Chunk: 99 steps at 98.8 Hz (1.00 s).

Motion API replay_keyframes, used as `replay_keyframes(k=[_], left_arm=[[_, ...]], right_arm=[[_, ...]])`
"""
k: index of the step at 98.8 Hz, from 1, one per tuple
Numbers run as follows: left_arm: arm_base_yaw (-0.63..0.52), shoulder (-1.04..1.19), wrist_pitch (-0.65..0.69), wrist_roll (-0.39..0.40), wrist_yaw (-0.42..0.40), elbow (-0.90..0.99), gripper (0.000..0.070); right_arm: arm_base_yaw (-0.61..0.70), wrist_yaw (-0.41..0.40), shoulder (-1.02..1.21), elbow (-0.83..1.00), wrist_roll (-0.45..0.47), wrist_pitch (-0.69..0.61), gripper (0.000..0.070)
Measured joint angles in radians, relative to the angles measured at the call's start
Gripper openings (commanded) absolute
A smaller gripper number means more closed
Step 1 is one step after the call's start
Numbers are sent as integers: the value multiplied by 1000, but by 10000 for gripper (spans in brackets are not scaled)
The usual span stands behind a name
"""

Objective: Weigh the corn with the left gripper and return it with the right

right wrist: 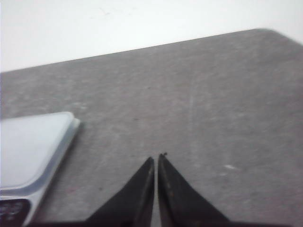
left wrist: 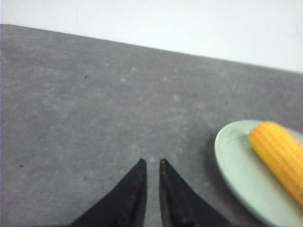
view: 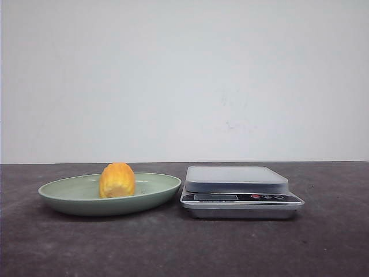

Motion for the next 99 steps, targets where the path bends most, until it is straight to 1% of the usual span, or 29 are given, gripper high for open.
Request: replay_keyframes(k=[5,12,19,27,35,44,46,50,53,59,61,63,67,74,76,78,82,88,99], left_arm=[[0,0,22,-47,0,3,9],[0,3,17,-115,1,24,11],[0,22,-16,-177,16,77,12],[0,75,-67,-233,26,183,12],[0,158,-127,-254,26,319,12],[0,281,-180,-245,48,484,13],[0,310,-189,-237,56,521,26],[0,367,-203,-220,79,594,80],[0,409,-216,-204,97,648,134],[0,480,-232,-179,130,744,265],[0,500,-238,-174,138,772,315],[0,518,-243,-169,147,797,364],[0,549,-257,-159,154,839,434],[0,587,-295,-146,161,895,479],[0,596,-308,-141,166,909,479],[0,604,-319,-135,171,920,479],[0,618,-333,-125,179,939,479],[-5,635,-349,-117,185,961,479],[-28,670,-352,-109,220,982,477]], right_arm=[[0,-4,0,5,26,-8,4],[0,-18,1,34,62,-34,4],[0,-25,12,91,90,-44,4],[0,-43,44,192,120,-45,4],[0,-47,106,311,132,-63,4],[0,-55,200,440,128,-122,4],[0,-55,224,468,122,-137,4],[0,-62,272,522,110,-165,4],[0,-70,307,561,98,-182,4],[0,-74,365,633,79,-204,14],[0,-74,382,655,74,-210,36],[0,-77,398,677,67,-215,75],[0,-86,425,715,57,-221,195],[0,-107,467,772,39,-235,457],[0,-111,476,785,33,-239,514],[0,-118,485,797,29,-243,552],[1,-127,501,818,19,-248,582],[5,-130,520,839,8,-254,582],[19,-133,546,857,-10,-289,582]])
